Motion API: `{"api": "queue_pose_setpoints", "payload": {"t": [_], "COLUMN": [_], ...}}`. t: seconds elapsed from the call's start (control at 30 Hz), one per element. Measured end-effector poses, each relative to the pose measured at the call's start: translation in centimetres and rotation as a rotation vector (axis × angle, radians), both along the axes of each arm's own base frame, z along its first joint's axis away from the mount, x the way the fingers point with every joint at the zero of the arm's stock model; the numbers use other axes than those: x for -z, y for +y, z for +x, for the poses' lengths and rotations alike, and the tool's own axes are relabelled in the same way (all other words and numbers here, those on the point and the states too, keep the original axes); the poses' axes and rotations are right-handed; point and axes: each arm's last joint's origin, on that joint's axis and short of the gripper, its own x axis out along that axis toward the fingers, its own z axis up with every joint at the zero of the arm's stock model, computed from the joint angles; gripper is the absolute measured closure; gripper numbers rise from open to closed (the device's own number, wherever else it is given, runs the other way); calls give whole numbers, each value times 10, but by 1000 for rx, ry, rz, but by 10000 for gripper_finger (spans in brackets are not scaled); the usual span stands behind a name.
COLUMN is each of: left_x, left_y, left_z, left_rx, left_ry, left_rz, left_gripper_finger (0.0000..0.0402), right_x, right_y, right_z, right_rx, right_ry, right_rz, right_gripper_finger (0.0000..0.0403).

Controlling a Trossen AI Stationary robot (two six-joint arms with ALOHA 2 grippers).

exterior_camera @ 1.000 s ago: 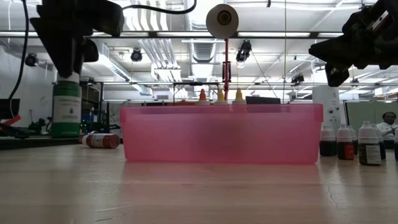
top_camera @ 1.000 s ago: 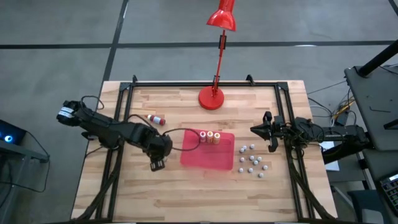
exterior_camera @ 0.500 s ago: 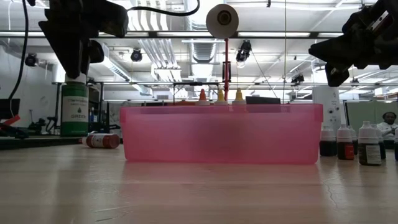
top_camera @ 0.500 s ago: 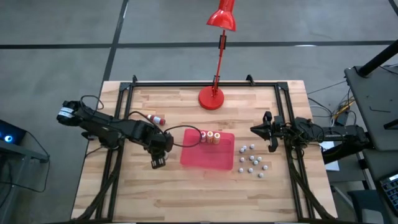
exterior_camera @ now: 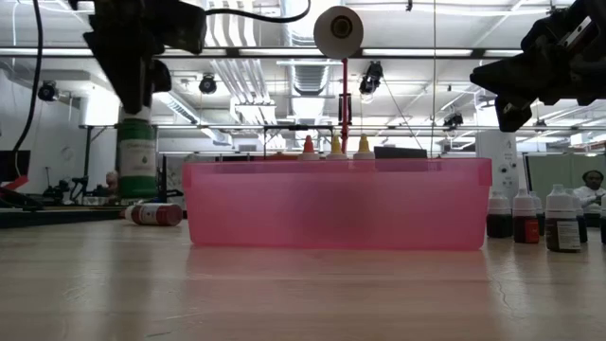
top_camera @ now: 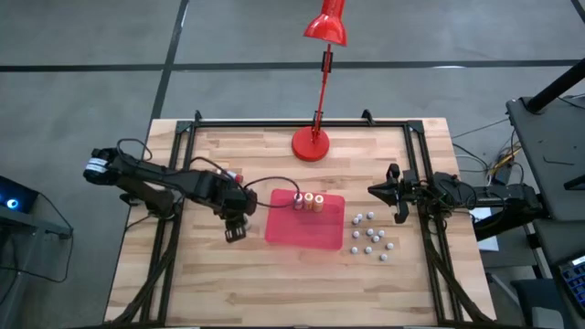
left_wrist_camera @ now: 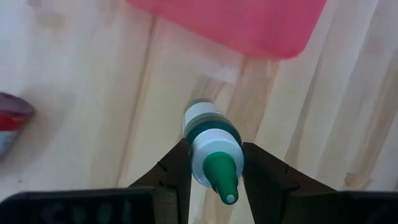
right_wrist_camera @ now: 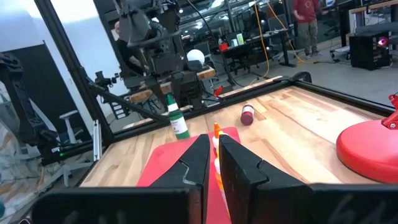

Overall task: Pick & Place food coloring
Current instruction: Put the large green food coloring bottle into the red bin

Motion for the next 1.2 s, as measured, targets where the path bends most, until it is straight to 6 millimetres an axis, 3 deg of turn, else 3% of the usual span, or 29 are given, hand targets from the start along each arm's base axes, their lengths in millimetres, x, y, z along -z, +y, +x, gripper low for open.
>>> {"api": "queue_pose_setpoints", "payload": {"t": [0.5, 1.2], "left_x": [-28, -42], "left_y": [41, 79], "left_z": [14, 81], "left_rx": [-35, 91], "left_ry": [-78, -63], "left_rz": [35, 122], "left_gripper_finger": [309, 309], "right_x": [0, 0], "right_y": [0, 0], "right_z": [0, 0], "right_rx": [-1, -1], "right_ry": [0, 0], "right_rz": [0, 0], "right_gripper_finger": [374, 374]}}
